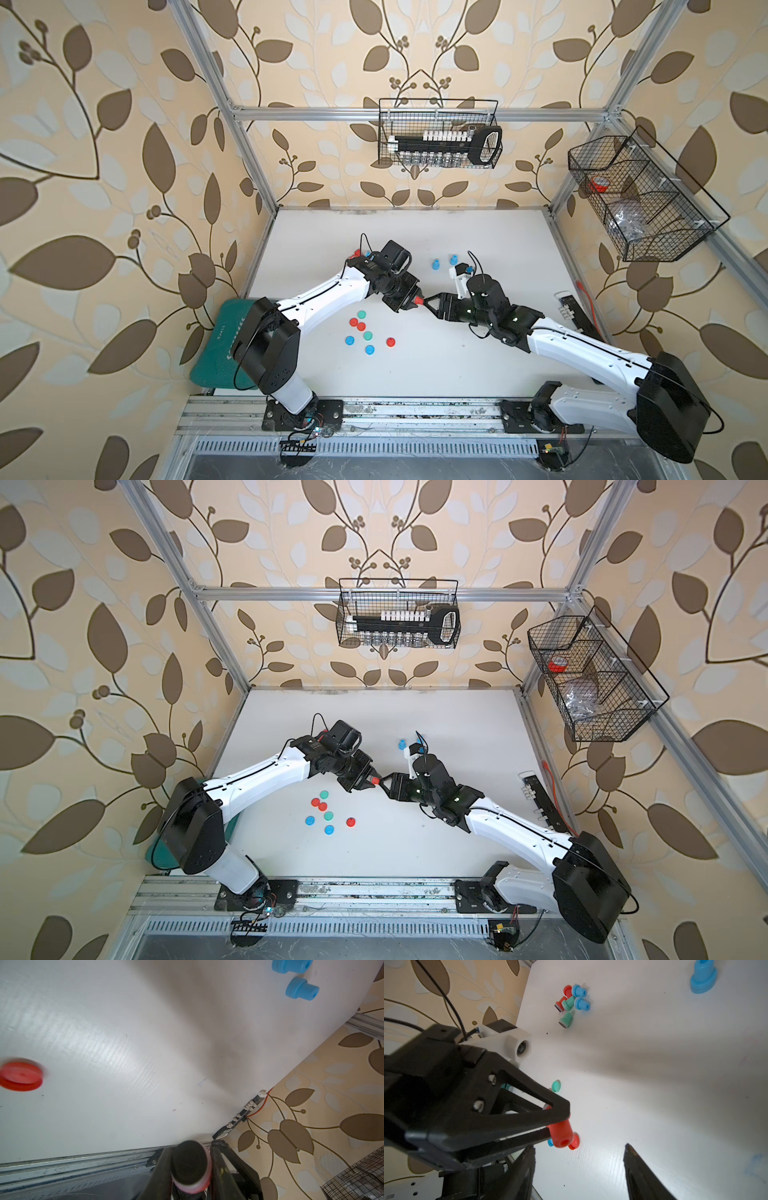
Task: Close the stamp cap
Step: Pick up the stamp from the center of the board.
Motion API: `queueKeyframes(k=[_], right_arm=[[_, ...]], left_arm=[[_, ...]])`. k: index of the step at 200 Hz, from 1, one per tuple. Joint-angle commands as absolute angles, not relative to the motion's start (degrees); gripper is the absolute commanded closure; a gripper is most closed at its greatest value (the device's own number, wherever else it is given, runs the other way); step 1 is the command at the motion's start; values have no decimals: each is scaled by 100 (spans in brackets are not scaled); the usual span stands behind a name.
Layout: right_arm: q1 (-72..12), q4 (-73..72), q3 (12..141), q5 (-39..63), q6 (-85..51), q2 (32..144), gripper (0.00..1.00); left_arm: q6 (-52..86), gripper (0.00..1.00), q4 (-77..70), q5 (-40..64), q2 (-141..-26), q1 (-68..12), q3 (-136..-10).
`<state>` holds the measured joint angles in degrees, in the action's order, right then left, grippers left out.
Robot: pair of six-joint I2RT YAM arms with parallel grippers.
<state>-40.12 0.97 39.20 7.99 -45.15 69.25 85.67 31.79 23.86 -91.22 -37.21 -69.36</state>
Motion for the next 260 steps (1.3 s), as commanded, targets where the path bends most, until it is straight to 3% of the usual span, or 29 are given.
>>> queueKeyframes(k=[1,182,260], right_arm=[[-4030,-102,4165,935,-4460,7060,39],[-4156,-545,3900,1187,-4746,7205,53],[-4148,-645,3915,1265,-4747,7250,67]], left_arm=[[8674,75,3131,2417,-8816,-3779,-6882],[8995,77,2811,2452,-8732,-3878,-6839],[9042,78,2681,2548,-8718,-3876,-6869]])
